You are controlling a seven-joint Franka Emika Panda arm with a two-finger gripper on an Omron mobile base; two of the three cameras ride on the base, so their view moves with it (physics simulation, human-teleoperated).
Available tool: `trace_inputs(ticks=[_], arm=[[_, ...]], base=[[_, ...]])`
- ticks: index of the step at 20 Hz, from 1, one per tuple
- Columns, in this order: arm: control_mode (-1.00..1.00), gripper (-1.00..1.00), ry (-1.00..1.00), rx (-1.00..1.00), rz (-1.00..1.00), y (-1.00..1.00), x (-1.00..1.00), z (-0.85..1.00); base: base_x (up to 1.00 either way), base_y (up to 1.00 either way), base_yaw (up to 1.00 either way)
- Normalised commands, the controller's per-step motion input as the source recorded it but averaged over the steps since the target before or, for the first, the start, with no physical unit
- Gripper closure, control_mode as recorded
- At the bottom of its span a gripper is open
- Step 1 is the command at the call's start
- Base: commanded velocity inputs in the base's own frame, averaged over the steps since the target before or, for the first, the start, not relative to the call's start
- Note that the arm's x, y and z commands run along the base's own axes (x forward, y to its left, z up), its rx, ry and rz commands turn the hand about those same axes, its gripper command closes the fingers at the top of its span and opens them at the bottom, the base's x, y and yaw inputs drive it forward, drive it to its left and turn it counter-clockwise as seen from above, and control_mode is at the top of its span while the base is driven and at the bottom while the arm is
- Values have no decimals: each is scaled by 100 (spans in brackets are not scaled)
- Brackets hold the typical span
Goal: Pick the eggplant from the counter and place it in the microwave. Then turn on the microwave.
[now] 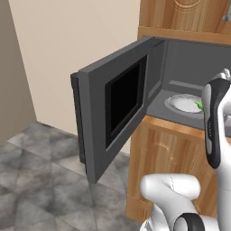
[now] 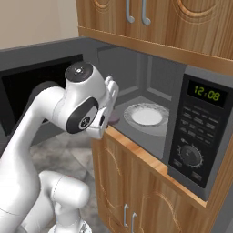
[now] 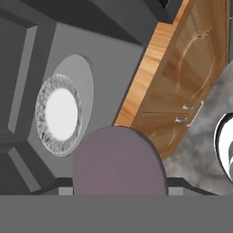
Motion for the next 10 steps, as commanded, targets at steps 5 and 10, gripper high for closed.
trace_inputs(ticks=[5,10], arm=[[-100,100,0,0,0,-16,20,-7],[-100,100,0,0,0,-17,32,-8]], base=[[0,0,0],[0,0,0]])
